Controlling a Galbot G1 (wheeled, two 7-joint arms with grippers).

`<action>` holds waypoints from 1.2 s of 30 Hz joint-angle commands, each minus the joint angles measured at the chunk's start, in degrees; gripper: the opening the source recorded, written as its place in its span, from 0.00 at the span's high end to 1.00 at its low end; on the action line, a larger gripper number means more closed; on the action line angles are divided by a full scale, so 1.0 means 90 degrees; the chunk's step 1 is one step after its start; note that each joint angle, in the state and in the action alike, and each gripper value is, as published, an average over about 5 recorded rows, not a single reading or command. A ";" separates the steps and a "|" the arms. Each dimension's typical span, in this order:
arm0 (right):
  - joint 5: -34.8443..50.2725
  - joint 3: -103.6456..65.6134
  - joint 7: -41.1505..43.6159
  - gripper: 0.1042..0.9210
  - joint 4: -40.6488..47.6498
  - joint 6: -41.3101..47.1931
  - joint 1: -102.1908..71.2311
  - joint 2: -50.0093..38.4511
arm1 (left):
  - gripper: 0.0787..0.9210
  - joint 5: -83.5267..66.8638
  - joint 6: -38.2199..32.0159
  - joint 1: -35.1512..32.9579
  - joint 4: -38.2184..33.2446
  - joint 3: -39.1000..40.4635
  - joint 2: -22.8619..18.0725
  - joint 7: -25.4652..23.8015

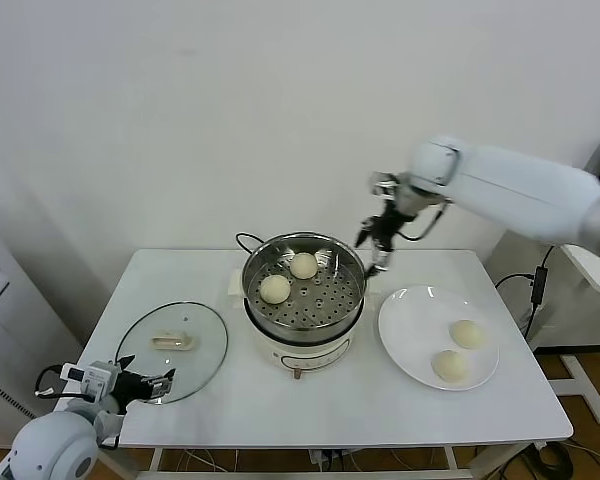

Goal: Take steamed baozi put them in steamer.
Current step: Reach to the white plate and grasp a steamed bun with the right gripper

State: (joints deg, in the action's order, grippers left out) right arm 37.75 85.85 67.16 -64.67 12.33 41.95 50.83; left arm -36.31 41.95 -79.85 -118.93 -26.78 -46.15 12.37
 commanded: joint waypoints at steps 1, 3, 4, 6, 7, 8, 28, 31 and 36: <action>-0.1189 0.0106 0.0565 0.12 -0.0611 -0.0604 -0.0147 -0.1685 | 0.12 -0.0021 0.0004 0.0023 0.0015 0.0000 0.0008 -0.0003; -0.1496 -0.0107 0.0563 0.12 -0.0608 -0.0712 -0.0540 -0.1859 | 0.12 -0.0025 0.0006 0.0038 0.0019 -0.0002 0.0012 -0.0003; -0.1611 -0.0227 0.0552 0.12 -0.0600 -0.0743 -0.0728 -0.1917 | 0.12 -0.0025 0.0007 0.0043 0.0020 -0.0005 0.0015 -0.0003; -0.1818 -0.0486 0.0525 0.12 -0.0578 -0.0801 -0.1096 -0.2000 | 0.12 -0.0026 0.0011 0.0049 0.0020 -0.0013 0.0016 -0.0003; -0.1924 -0.0613 0.0518 0.12 -0.0560 -0.0830 -0.1274 -0.2023 | 0.12 -0.0026 0.0014 0.0051 0.0020 -0.0018 0.0014 -0.0002; -0.2023 -0.0736 0.0513 0.12 -0.0538 -0.0862 -0.1434 -0.2036 | 0.12 -0.0026 0.0017 0.0053 0.0020 -0.0022 0.0013 -0.0002; -0.3177 -0.2520 0.0223 0.12 0.0356 -0.1255 -0.3831 -0.1518 | 0.12 -0.0010 0.0071 0.0044 -0.0001 -0.0003 0.0006 -0.0003; -0.3224 -0.2686 0.0116 0.12 0.0520 -0.1255 -0.3966 -0.1401 | 0.12 -0.0007 0.0073 0.0041 -0.0003 0.0000 0.0006 -0.0003; -0.3299 -0.2877 -0.0013 0.12 0.0733 -0.1251 -0.4086 -0.1249 | 0.12 -0.0006 0.0069 0.0031 -0.0005 0.0002 0.0008 -0.0002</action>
State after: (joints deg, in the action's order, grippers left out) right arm 10.29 64.21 68.14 -60.58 1.63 9.82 38.71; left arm -36.42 42.20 -79.54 -118.95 -26.81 -46.06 12.36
